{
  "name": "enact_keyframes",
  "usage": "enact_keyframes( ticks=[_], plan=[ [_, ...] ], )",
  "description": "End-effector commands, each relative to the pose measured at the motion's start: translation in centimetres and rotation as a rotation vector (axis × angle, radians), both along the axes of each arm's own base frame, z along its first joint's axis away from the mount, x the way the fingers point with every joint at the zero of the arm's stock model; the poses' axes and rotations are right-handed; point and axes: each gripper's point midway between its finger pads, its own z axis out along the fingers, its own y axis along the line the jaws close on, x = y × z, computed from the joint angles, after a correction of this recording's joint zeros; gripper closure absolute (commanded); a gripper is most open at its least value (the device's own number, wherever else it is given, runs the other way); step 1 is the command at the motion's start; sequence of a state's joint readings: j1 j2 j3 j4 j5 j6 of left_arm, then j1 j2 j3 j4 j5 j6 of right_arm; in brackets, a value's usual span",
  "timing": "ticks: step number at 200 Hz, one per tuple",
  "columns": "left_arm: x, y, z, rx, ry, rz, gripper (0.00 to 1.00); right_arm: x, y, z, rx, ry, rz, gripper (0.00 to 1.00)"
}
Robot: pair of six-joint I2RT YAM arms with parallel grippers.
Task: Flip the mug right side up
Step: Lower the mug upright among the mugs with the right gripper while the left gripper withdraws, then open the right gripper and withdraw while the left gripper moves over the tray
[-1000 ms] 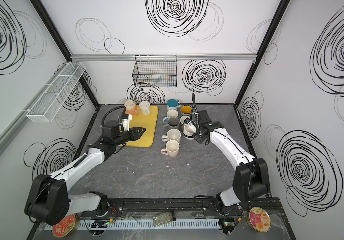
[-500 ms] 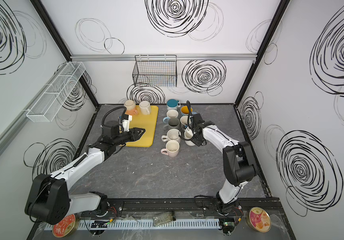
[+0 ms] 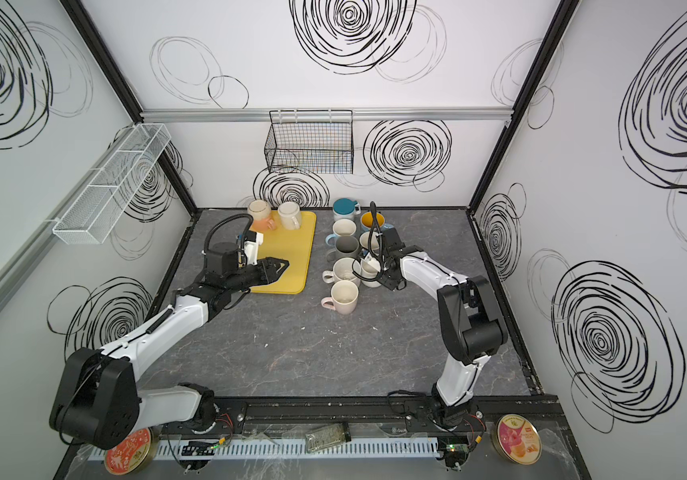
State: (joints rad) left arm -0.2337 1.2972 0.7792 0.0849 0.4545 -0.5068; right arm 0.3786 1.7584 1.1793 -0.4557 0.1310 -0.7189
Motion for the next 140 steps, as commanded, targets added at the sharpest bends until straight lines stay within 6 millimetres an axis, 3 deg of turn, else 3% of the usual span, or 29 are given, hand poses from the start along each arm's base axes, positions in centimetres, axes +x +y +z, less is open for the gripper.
enact_keyframes(
  ticks=[1,22,35,107,140],
  plan=[
    [0.0,0.6,0.9,0.022,-0.037,0.014,0.55,1.2,1.0,0.6,0.021,-0.077,0.051,0.89],
    [0.1,0.8,0.9,0.032,-0.030,0.023,0.55,1.7,1.0,1.3,0.025,-0.115,0.045,0.66],
    [0.1,0.7,0.9,0.035,-0.027,0.023,0.55,1.9,0.8,1.8,0.018,-0.128,0.037,0.58],
    [1.9,1.0,2.3,0.095,-0.028,0.051,0.53,0.6,0.8,6.2,0.087,-0.192,0.047,0.52],
    [4.2,3.8,2.8,0.298,-0.003,0.220,0.48,0.5,1.0,9.8,0.148,-0.290,0.020,0.49]
  ],
)
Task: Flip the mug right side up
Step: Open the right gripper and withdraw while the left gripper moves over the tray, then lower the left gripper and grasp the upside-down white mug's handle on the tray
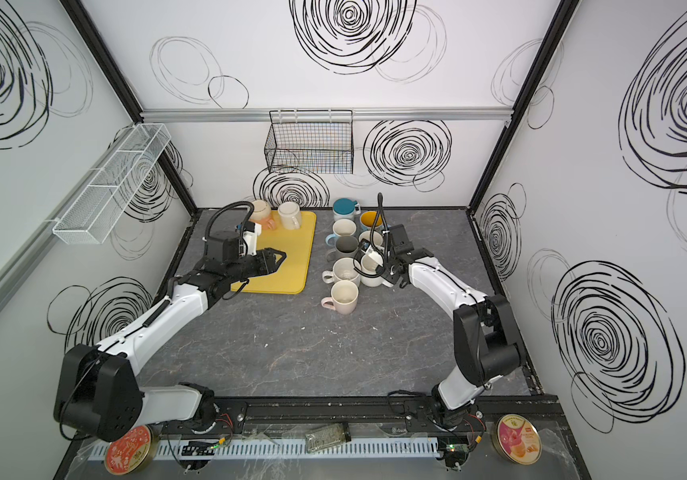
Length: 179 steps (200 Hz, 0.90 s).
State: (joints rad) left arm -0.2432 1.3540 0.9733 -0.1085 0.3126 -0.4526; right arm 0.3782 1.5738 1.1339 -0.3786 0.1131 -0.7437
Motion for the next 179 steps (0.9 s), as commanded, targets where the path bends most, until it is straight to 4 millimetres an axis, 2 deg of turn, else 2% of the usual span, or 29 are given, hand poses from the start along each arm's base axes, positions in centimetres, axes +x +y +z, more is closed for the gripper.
enact_keyframes(
  ticks=[1,15,37,61,89,107,125,155,179],
  plan=[
    [1.7,2.6,0.7,0.184,-0.012,0.138,0.48,0.2,0.5,3.3,0.072,-0.096,-0.011,0.48],
    [2.6,3.4,1.4,0.246,-0.030,0.196,0.46,0.5,0.7,5.2,0.114,-0.165,-0.044,0.45],
    [4.1,4.2,1.9,0.293,-0.044,0.283,0.45,0.8,2.5,7.6,0.244,-0.234,-0.054,0.44],
    [5.6,4.7,1.9,0.376,-0.064,0.396,0.46,0.5,6.1,10.0,0.463,-0.251,-0.038,0.43],
    [7.7,3.6,0.8,0.381,-0.086,0.465,0.44,0.6,10.5,11.5,0.692,-0.226,-0.026,0.43],
    [9.4,2.4,-0.1,0.363,-0.085,0.469,0.44,1.4,12.8,11.1,0.769,-0.175,-0.075,0.43],
    [11.2,1.3,-0.9,0.356,-0.092,0.472,0.44,2.2,14.7,9.6,0.796,-0.104,-0.127,0.43],
    [13.9,0.4,-1.8,0.400,-0.124,0.520,0.44,2.9,16.3,7.0,0.799,0.021,-0.183,0.44],
    [16.1,-0.2,-3.1,0.394,-0.119,0.536,0.43,2.8,17.5,5.9,0.834,0.088,-0.172,0.44]
  ],
)
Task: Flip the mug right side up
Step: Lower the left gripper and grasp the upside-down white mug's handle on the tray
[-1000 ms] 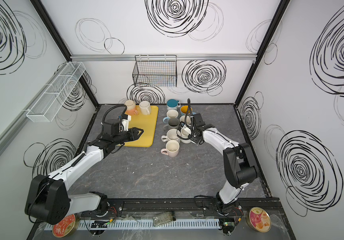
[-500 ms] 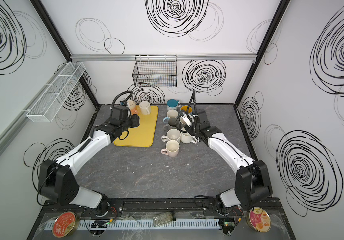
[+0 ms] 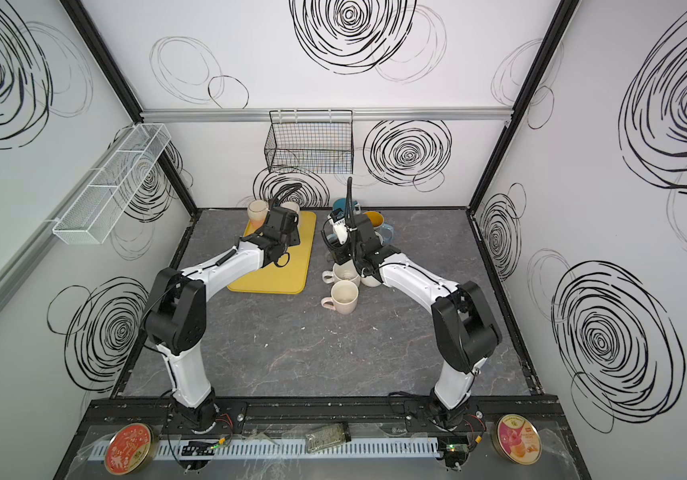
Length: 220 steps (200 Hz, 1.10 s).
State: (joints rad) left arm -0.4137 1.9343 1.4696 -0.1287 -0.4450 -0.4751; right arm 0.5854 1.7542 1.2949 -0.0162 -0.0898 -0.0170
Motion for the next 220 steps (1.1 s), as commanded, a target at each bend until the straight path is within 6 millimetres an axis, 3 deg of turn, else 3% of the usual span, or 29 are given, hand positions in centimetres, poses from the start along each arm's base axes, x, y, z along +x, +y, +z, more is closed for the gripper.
enact_keyframes(
  ticks=[1,99,126,168,220],
  plan=[
    [2.7,-0.4,1.4,-0.018,-0.092,0.058,0.43,-0.1,1.1,0.6,0.092,0.070,0.001,0.44],
    [10.4,-1.2,-4.4,-0.013,-0.024,0.112,0.43,2.2,5.0,0.2,0.172,0.123,0.069,0.48],
    [11.6,-0.7,-6.2,-0.007,-0.002,0.140,0.42,2.2,5.0,0.2,0.179,0.128,0.076,0.49],
    [12.8,-0.1,-7.4,-0.008,-0.019,0.166,0.43,2.8,3.9,0.1,0.173,0.126,0.057,0.49],
    [14.1,0.6,-9.5,-0.047,-0.020,0.157,0.55,2.5,3.4,0.6,0.163,0.107,0.065,0.52]
  ],
)
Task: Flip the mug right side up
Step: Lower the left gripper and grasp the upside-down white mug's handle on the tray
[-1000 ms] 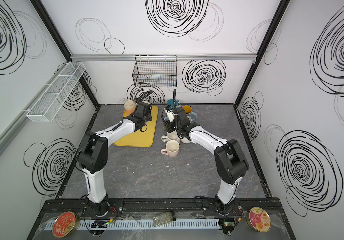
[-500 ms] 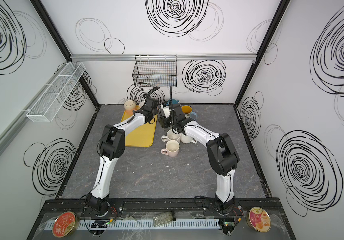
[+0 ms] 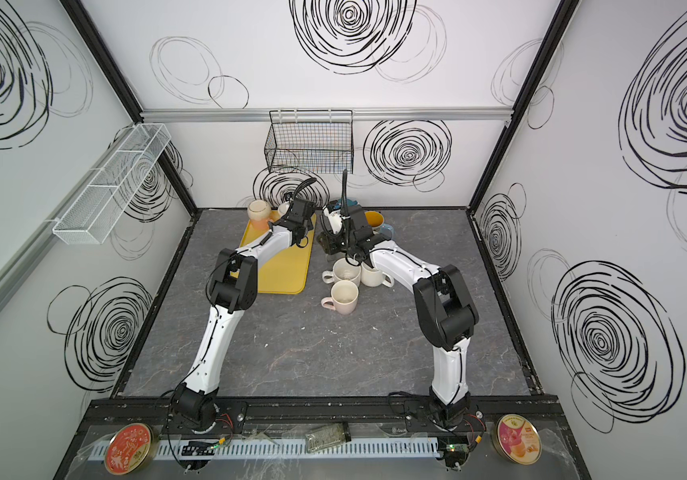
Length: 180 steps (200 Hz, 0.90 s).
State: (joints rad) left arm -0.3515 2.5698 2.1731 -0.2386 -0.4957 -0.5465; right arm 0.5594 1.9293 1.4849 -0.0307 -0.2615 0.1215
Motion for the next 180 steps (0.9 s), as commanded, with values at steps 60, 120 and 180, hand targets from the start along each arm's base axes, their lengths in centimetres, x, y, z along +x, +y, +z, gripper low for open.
enact_keyframes(
  ticks=[60,120,180],
  plan=[
    [1.0,1.2,-0.2,-0.034,-0.018,-0.024,0.86,-0.7,-0.5,1.8,-0.001,-0.043,0.017,0.53],
    [-1.7,0.6,1.4,-0.042,-0.027,-0.097,0.98,-1.4,-0.5,2.1,-0.004,-0.050,0.021,0.54],
    [-9.3,0.6,2.6,-0.064,0.024,-0.209,0.96,-2.3,0.6,1.9,-0.037,-0.045,0.020,0.54]
  ],
)
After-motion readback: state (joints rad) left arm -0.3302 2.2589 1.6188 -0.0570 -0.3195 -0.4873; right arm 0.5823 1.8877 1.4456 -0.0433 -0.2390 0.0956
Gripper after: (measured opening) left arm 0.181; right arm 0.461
